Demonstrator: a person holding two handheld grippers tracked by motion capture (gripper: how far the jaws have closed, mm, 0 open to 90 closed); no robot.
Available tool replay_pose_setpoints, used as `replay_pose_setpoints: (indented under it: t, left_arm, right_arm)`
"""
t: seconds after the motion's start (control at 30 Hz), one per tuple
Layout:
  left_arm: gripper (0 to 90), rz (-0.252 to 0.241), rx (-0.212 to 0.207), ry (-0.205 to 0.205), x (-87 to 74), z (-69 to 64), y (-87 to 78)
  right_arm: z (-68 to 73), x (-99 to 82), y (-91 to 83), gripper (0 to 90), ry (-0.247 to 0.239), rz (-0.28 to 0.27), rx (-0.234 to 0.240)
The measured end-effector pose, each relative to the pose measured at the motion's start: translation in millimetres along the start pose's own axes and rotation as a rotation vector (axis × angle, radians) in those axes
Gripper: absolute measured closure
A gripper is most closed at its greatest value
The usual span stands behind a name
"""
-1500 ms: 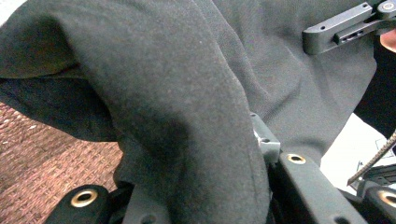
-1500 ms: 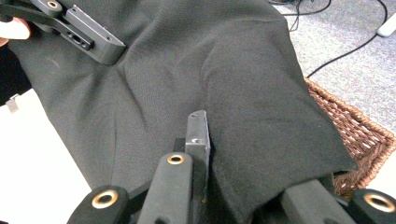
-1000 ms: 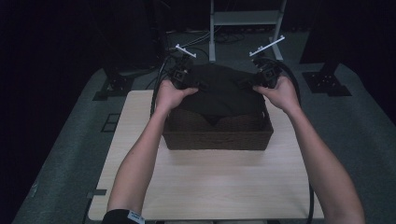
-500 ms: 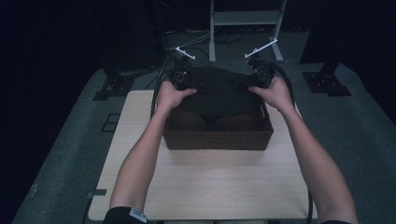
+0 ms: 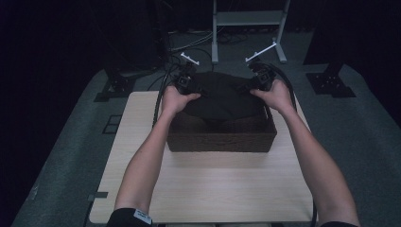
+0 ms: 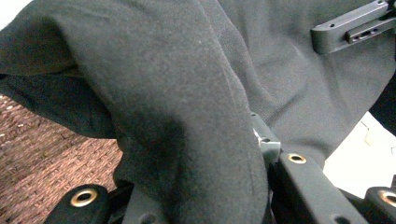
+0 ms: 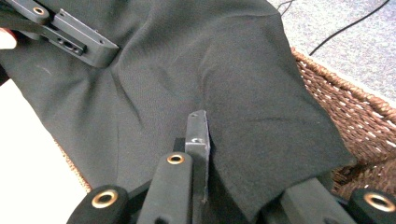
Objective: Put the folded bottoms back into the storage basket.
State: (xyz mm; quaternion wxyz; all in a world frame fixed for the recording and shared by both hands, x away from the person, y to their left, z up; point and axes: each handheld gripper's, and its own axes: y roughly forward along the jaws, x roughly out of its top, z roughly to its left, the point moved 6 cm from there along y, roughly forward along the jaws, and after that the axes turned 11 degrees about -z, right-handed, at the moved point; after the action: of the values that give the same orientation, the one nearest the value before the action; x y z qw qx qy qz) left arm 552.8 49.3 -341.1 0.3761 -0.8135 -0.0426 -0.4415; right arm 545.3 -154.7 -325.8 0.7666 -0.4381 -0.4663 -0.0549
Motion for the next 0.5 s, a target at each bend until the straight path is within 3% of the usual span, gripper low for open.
replay_pose_setpoints:
  t: [0.5]
  left_arm:
    - [68.5,0.047,0.017,-0.006,-12.7,10.3,15.1]
  right_arm:
    - [-8.3,-16.3,20.0,77.1,0.032,0.032,0.008]
